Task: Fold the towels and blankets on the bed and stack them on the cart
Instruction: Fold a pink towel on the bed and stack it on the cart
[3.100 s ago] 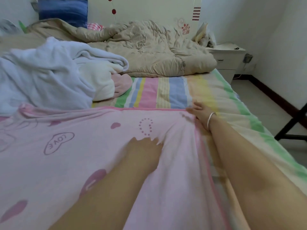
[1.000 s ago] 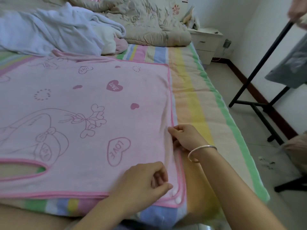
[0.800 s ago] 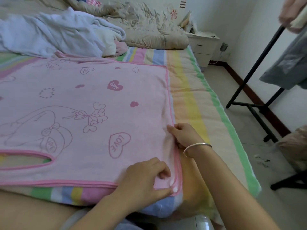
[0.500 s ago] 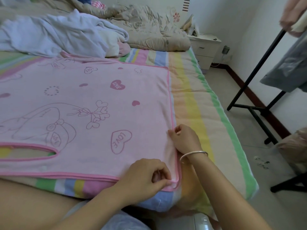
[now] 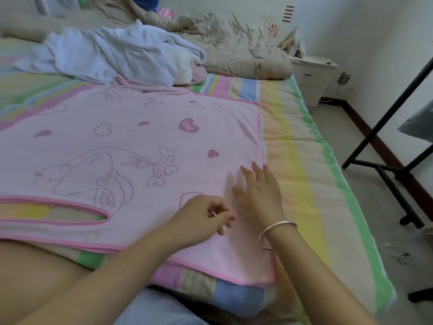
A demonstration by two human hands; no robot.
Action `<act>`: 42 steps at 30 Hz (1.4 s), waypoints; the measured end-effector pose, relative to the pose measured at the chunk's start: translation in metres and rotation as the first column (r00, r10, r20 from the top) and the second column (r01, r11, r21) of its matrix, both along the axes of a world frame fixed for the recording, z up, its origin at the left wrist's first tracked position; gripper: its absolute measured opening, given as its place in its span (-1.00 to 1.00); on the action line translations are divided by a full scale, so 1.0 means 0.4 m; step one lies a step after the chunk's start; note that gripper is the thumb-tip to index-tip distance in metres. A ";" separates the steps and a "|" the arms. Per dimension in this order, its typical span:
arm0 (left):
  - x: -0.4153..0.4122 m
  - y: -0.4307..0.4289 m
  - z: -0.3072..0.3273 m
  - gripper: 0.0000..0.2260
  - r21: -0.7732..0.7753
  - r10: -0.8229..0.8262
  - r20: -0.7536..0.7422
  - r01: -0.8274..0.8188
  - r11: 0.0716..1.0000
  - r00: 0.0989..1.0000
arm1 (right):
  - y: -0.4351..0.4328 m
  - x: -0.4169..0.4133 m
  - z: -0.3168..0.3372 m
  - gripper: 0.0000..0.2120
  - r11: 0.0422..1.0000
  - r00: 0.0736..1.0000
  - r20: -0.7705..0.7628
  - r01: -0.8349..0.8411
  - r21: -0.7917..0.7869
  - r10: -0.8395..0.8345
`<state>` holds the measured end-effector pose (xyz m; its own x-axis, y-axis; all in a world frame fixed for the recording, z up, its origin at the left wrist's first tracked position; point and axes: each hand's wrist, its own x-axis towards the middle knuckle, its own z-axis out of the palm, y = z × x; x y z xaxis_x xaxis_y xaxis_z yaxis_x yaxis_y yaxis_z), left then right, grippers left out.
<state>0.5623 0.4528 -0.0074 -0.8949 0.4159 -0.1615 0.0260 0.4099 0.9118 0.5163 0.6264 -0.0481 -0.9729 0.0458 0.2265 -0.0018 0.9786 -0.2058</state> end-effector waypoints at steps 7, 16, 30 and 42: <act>-0.231 -0.302 0.013 -0.82 0.005 0.573 -0.047 -0.574 0.819 0.818 | -0.318 -0.227 -0.030 -0.30 0.987 0.957 0.241 -0.153 -0.045 0.159; -0.531 -0.779 -0.035 -0.80 -0.137 0.748 -0.141 -0.761 0.634 0.648 | -0.817 -0.599 -0.053 -0.28 0.956 0.926 0.238 -0.281 -0.090 0.294; -1.012 -0.944 -0.062 -0.81 -0.317 0.602 -0.398 -0.720 0.618 0.692 | -0.994 -1.262 0.046 -0.64 0.969 0.971 -0.018 -0.240 -0.061 0.240; -1.218 -0.951 -0.146 -0.86 -0.272 0.416 -0.619 -0.678 0.682 0.666 | -1.039 -1.520 0.042 -0.77 0.994 0.984 0.157 -0.071 -0.084 0.083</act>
<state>0.0749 0.0726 -0.0658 -0.9285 -0.1852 0.3219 0.0214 0.8387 0.5441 -0.0916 0.2108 -0.0312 -0.9976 -0.0195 0.0659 -0.0376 0.9579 -0.2847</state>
